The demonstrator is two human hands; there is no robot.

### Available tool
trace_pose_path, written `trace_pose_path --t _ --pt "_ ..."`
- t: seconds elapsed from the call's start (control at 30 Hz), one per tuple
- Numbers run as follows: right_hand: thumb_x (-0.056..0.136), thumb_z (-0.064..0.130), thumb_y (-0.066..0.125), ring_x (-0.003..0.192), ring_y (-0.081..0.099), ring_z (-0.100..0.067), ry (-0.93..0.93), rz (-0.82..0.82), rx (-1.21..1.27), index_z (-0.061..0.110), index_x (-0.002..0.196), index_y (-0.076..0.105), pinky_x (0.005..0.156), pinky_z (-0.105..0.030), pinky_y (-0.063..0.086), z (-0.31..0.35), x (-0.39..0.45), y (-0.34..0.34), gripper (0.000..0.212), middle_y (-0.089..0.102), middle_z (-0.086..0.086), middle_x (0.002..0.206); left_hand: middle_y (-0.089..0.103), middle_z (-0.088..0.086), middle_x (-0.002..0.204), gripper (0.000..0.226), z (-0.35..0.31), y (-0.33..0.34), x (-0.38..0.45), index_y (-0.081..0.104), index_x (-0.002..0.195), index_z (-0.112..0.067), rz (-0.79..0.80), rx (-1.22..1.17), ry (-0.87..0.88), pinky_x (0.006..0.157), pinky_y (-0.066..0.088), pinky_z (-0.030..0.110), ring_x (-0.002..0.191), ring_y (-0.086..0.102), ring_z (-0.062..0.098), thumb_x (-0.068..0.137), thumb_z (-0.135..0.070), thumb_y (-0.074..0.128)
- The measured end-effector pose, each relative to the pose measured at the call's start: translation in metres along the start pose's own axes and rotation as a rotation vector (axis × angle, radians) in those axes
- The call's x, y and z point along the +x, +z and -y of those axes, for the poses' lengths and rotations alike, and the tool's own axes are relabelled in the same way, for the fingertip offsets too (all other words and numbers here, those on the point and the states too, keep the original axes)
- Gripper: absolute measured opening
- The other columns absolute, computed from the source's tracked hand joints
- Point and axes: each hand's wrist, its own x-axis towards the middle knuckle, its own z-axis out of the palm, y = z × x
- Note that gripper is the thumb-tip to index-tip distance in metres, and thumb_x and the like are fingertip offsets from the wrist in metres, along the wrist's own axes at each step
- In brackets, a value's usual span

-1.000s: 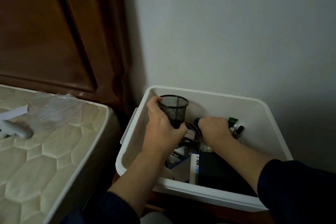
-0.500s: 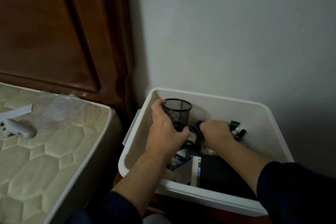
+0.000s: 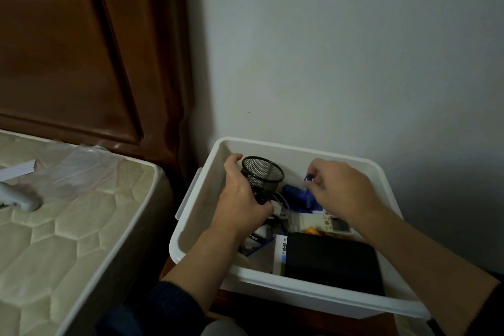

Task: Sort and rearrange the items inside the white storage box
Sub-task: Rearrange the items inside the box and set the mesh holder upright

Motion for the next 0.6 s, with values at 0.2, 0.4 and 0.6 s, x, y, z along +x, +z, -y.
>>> trace_pose_path --t 0.2,0.4,0.6 --pt "0.101 0.029 0.068 0.076 0.078 -0.012 0.162 -0.449 0.939 0.025 0.103 0.060 0.058 -0.036 0.065 0.013 -0.020 -0.046 0.009 0.075 0.007 0.092 0.051 -0.001 0.139 0.107 0.002 0.001 0.001 0.021 0.151 -0.024 0.085 0.065 0.039 0.098 0.052 0.023 0.122 0.059 0.015 0.069 -0.012 0.089" --pt "0.104 0.019 0.063 0.082 0.079 -0.015 0.076 -0.371 1.072 0.021 0.114 0.057 0.067 -0.030 0.064 0.042 -0.016 -0.050 0.012 0.079 0.002 0.097 0.050 -0.015 0.132 0.086 0.006 0.003 0.003 0.046 0.138 -0.028 0.090 0.027 0.106 0.100 0.048 0.014 0.125 0.054 0.006 0.065 -0.024 0.090" --pt "0.100 0.027 0.069 0.080 0.072 -0.004 0.018 -0.265 0.824 0.035 0.110 0.064 0.070 -0.022 0.059 0.051 -0.010 -0.025 0.014 0.076 0.013 0.085 0.059 -0.016 0.129 0.086 0.001 0.005 0.003 0.046 0.136 -0.033 0.086 -0.071 0.138 0.101 0.055 0.026 0.122 0.061 0.003 0.063 -0.028 0.091"
